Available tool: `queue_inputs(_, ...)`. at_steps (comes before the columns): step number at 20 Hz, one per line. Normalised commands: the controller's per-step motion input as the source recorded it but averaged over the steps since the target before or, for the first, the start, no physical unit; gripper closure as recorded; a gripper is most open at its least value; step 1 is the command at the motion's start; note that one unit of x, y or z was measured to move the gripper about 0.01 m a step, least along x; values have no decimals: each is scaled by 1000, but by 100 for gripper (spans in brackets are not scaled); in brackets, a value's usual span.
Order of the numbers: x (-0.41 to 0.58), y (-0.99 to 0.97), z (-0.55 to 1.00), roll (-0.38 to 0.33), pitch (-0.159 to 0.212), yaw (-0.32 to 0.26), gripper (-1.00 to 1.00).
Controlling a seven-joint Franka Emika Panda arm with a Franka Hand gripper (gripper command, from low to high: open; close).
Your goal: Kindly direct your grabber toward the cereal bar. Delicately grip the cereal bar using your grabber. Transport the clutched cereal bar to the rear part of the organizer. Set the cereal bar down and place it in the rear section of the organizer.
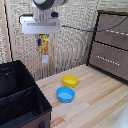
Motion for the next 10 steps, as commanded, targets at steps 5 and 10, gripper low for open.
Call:
queue_inputs(5, -22, 254, 505, 0, -23, -287, 100)
queue_inputs(10, -37, 449, 247, 1, 13, -197, 100)
